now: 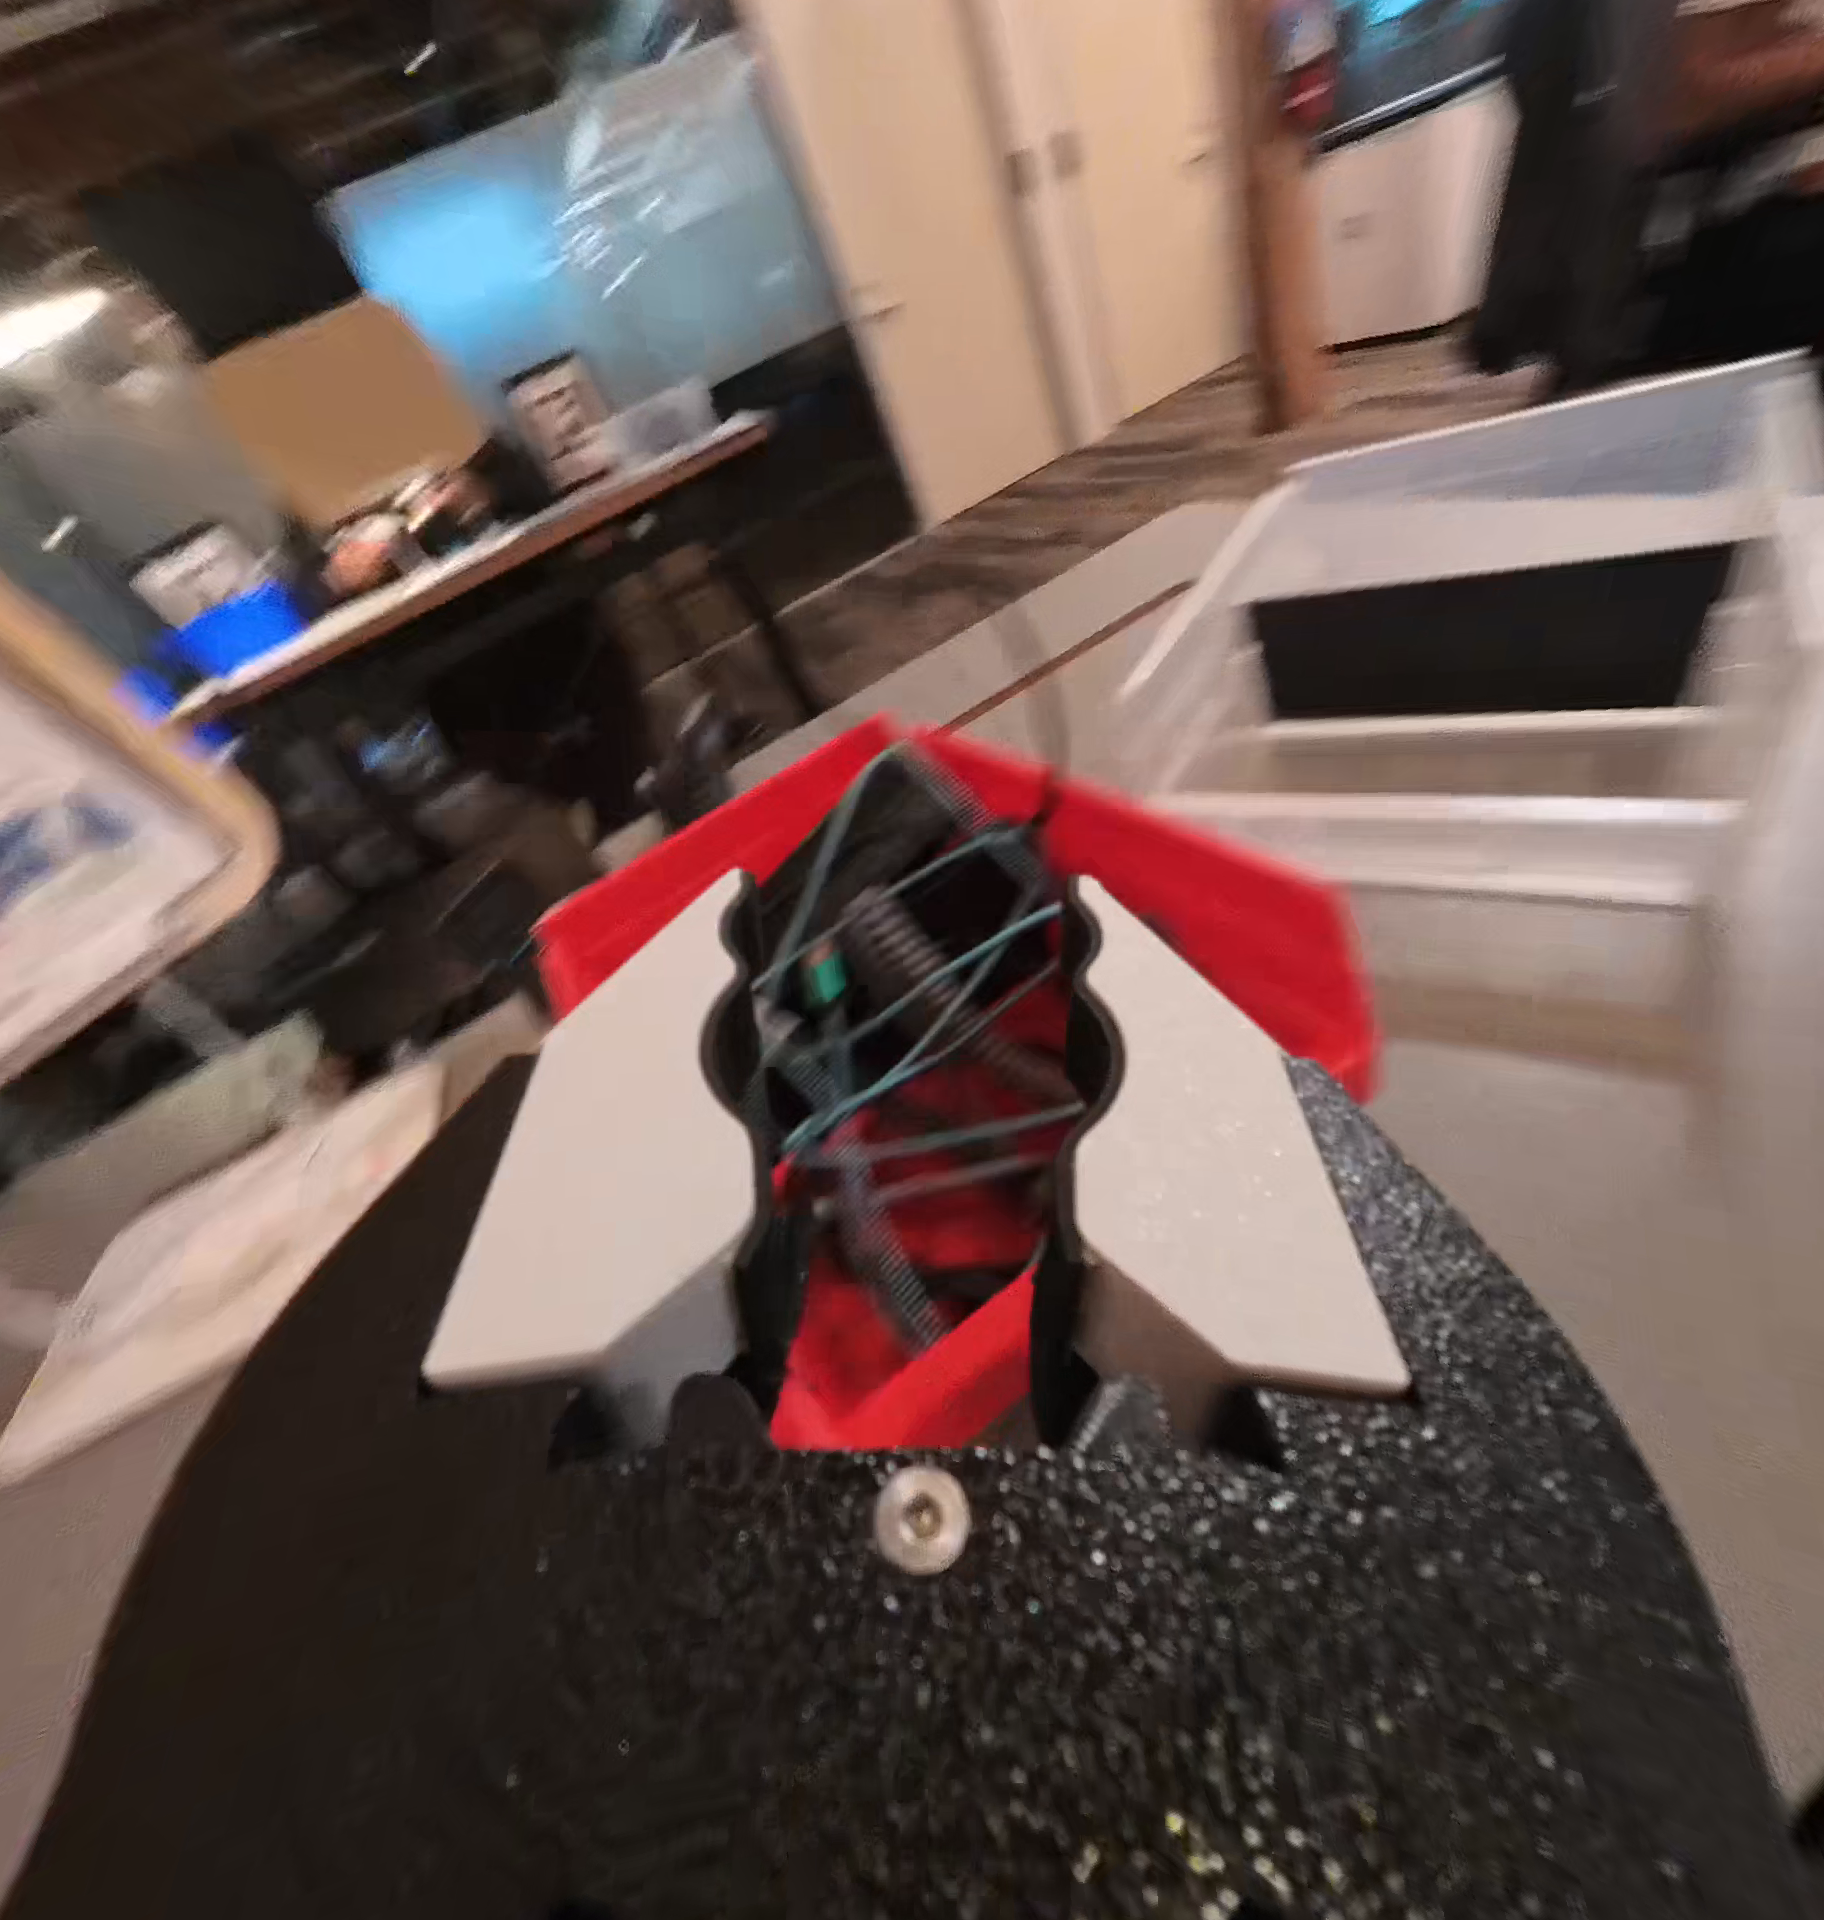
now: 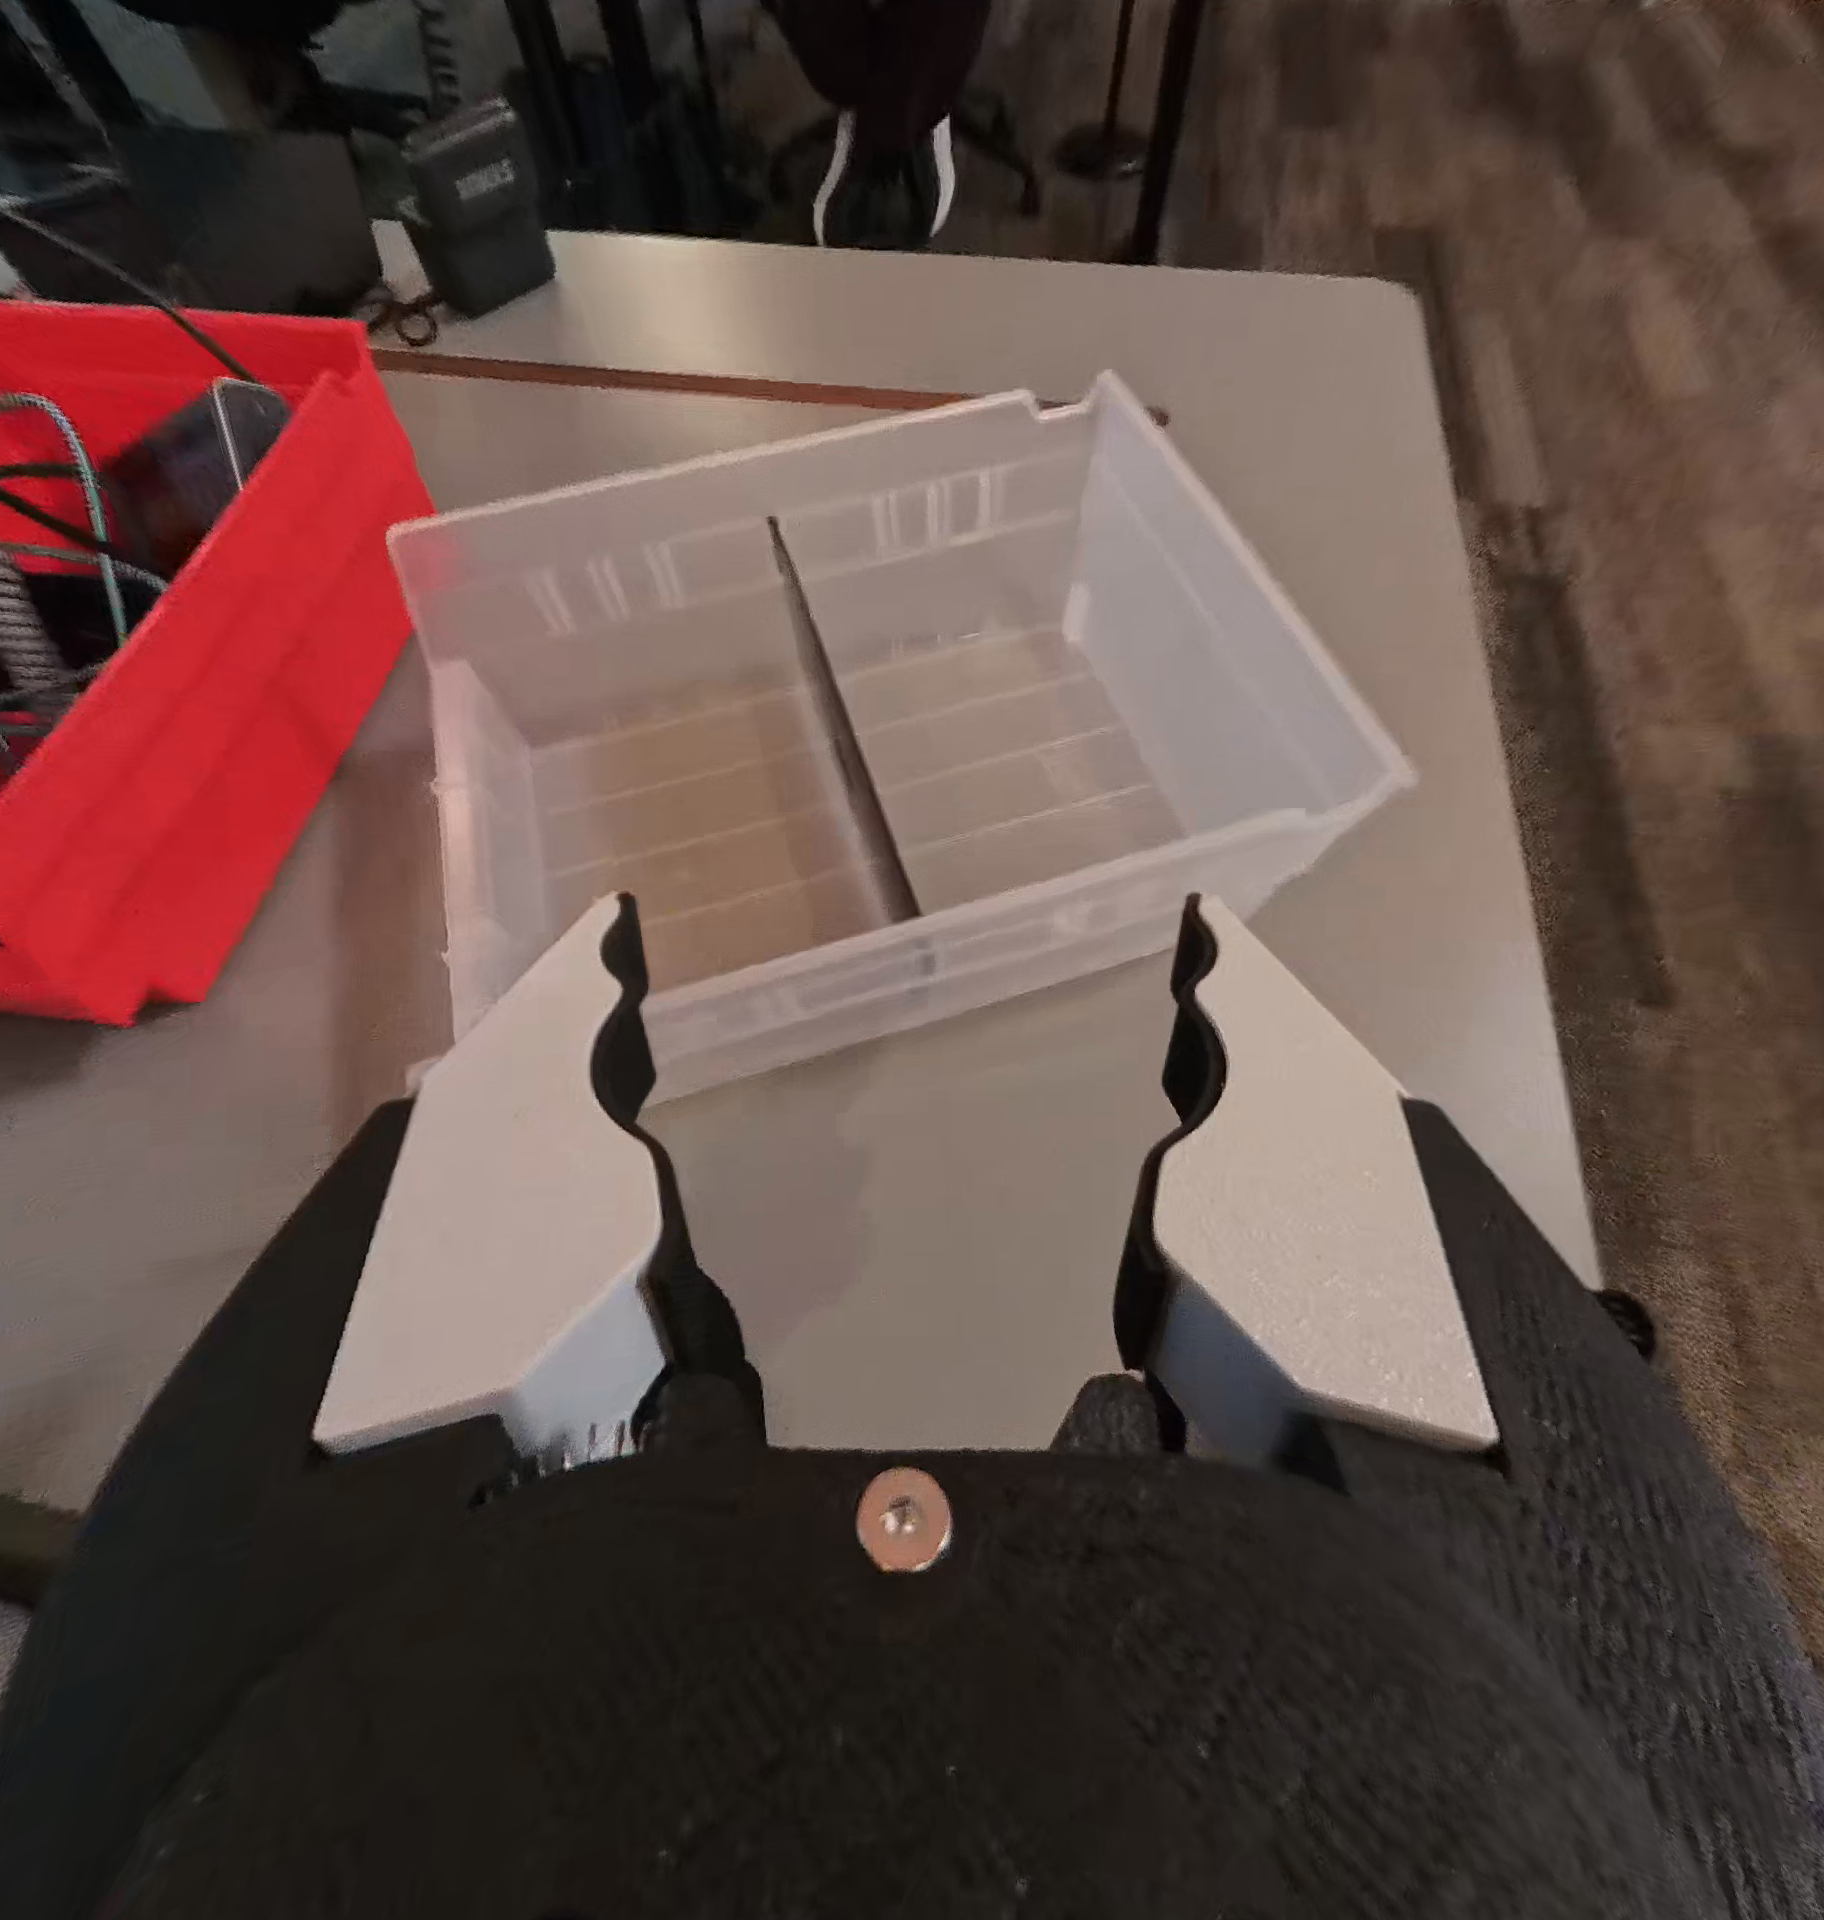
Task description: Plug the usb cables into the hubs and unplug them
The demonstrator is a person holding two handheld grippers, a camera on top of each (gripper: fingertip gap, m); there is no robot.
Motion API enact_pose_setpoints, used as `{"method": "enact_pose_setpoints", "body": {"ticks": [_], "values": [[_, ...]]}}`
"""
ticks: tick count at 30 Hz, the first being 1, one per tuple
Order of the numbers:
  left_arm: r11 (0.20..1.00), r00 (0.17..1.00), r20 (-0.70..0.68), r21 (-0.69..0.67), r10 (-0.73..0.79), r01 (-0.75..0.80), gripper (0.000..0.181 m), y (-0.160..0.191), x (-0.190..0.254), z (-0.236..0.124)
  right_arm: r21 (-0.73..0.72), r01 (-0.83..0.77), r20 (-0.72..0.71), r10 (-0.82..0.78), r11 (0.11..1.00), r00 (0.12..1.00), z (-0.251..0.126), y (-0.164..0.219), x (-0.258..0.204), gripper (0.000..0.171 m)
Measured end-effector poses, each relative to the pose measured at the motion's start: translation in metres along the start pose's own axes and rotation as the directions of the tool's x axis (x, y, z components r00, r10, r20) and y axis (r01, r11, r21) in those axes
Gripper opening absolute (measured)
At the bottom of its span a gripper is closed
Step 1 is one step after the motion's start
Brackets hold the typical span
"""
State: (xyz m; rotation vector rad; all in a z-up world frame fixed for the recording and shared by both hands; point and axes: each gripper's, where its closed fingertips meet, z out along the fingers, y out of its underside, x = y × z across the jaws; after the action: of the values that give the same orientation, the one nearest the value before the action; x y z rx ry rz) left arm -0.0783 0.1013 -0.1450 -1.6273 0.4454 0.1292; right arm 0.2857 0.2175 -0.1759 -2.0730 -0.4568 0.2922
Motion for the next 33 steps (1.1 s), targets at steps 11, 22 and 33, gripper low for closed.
{"method": "enact_pose_setpoints", "body": {"ticks": [11,22,33], "values": [[0.932,0.962,0.178,-0.261,-0.209,0.25,0.07,0.115,-0.077,-0.016,-0.281,0.15,-0.009,-0.159,0.948,0.987,0.07,0.043,-0.036,0.114],[0.885,0.956,0.099,-0.362,-0.276,0.293,0.063,0.14,-0.06,0.002,-0.349,-0.026,-0.198,-0.046,0.937,0.979,0.035,0.068,0.043,0.106],[0.881,0.967,0.165,-0.405,-0.192,0.244,0.006,0.159,-0.073,0.01,-0.335,-0.07,-0.058,0.054,0.94,0.997,0.022,0.076,0.041,0.022]]}}
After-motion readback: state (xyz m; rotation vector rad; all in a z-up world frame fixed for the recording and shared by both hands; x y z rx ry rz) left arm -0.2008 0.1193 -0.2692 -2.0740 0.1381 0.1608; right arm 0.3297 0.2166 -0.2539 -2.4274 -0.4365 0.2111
